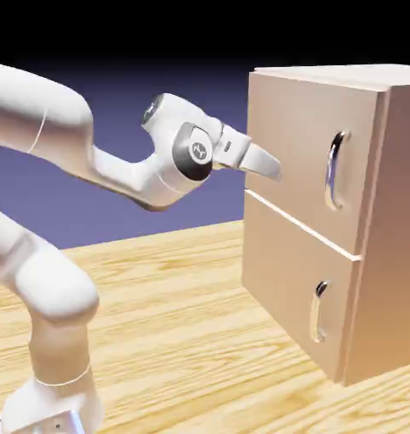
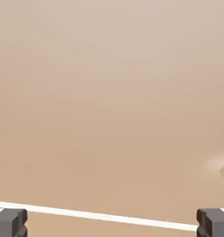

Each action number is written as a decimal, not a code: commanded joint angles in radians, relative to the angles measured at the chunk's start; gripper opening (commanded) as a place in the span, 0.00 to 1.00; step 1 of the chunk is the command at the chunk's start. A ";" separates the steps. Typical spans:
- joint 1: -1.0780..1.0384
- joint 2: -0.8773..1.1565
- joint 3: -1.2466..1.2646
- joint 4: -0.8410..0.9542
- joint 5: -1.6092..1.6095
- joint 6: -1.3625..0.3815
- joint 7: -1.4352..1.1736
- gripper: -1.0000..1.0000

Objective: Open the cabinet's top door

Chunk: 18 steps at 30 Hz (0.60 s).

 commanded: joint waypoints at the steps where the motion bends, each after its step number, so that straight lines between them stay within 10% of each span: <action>1: 0.013 -0.006 -0.015 0.006 -0.044 -0.003 0.032 0.50; 18: 0.239 -0.112 -0.278 0.101 -0.783 -0.051 0.583 0.50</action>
